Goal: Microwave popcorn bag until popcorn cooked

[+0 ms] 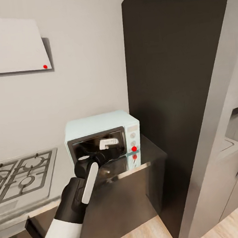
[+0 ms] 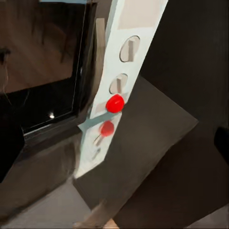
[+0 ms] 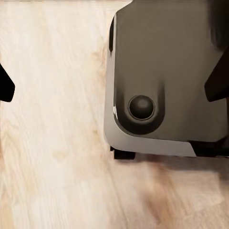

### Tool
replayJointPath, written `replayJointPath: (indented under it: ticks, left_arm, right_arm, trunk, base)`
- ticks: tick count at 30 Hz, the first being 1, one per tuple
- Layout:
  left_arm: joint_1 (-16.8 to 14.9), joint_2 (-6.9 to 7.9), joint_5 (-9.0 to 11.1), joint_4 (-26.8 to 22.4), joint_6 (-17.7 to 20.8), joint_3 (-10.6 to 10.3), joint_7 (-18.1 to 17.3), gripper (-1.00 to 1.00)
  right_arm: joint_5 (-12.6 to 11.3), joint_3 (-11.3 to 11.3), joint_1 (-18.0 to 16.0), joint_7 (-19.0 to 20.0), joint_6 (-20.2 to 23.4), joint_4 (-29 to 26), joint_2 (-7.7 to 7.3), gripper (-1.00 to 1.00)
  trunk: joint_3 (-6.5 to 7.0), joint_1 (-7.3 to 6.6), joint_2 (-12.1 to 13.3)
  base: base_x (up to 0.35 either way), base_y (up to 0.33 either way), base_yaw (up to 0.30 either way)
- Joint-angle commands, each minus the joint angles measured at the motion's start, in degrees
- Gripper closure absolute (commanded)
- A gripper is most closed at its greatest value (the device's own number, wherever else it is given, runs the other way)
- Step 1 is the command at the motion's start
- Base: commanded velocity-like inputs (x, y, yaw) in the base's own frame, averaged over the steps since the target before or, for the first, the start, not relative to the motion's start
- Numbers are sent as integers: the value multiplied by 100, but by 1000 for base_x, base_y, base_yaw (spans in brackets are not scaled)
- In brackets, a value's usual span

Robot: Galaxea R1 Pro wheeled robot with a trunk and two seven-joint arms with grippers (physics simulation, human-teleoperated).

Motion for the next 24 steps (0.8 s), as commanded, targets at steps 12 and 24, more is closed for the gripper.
replayJointPath:
  ticks: [12, 24]
  left_arm:
    - [-4, -62, 53, 3695, -1509, -459, -45, -100]
    - [608, 335, 817, 7911, -4084, -425, -85, -100]
  right_arm:
    - [45, -47, -8, -5, -35, 19, 4, -100]
    - [32, -46, -8, -10, -41, 19, 85, -100]
  trunk:
    - [-7, -3, -5]
    - [-7, -3, -5]
  base:
    - [-341, -11, 0]
    - [-124, -24, 0]
